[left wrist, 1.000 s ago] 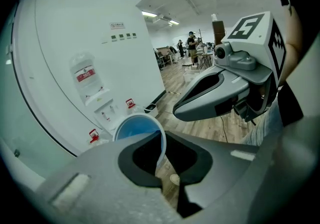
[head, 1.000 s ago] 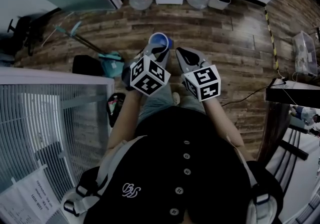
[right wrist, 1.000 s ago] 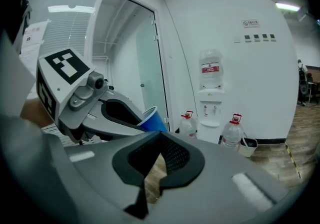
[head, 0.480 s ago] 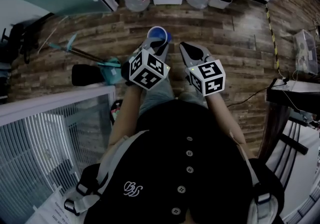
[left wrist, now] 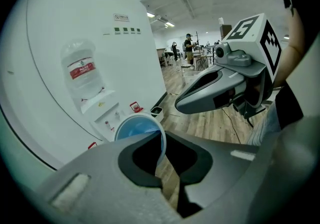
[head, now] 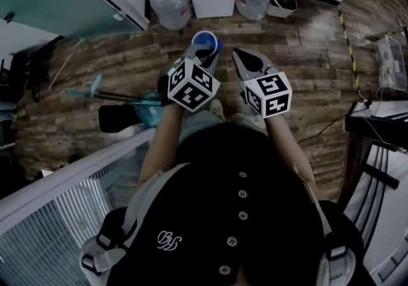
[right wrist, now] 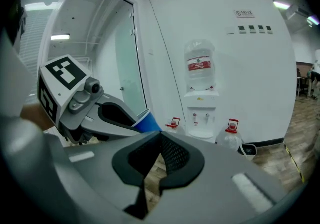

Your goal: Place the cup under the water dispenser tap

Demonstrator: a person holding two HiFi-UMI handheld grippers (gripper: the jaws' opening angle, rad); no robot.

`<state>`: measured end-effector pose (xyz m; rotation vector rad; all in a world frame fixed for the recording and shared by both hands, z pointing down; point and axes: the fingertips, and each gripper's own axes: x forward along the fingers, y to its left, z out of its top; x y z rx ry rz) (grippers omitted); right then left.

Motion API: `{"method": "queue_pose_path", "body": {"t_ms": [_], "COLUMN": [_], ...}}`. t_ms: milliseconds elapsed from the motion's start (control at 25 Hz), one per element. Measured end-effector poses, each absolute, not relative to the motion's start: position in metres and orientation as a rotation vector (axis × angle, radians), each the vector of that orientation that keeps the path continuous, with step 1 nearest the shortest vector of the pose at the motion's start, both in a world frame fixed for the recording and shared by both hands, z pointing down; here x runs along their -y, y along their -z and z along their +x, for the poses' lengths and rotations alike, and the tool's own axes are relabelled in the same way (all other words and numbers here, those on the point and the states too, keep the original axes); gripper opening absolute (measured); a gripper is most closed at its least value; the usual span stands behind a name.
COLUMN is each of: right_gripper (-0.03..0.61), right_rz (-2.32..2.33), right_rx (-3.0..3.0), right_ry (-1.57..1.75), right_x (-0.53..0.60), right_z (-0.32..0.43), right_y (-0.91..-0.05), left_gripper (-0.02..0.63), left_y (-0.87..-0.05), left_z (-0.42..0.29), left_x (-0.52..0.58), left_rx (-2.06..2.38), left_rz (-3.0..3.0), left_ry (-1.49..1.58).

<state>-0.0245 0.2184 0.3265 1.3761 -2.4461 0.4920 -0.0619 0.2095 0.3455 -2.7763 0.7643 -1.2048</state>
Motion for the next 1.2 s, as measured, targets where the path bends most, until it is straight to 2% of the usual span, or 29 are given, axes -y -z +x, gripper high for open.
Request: {"method": "queue_pose_path", "body": {"t_ms": [680,1200], "right_gripper": [0.0,0.0], "right_rz": [1.317,1.23], "right_rx": [2.425,2.491], "right_ry": [-0.555,-0.513], "right_x": [-0.157,-0.012], "right_z": [-0.043,-0.02], "right_y": [-0.354,-0.342], "left_gripper": [0.02,0.02], "left_y": [-0.373,-0.366], "left_z": [-0.076,-0.051], "left_x": [-0.15,-0.018], "left_rx": [-0.756,-0.833], "left_rz": [-2.807,-2.757], "left_ry": [1.248,1.293]}}
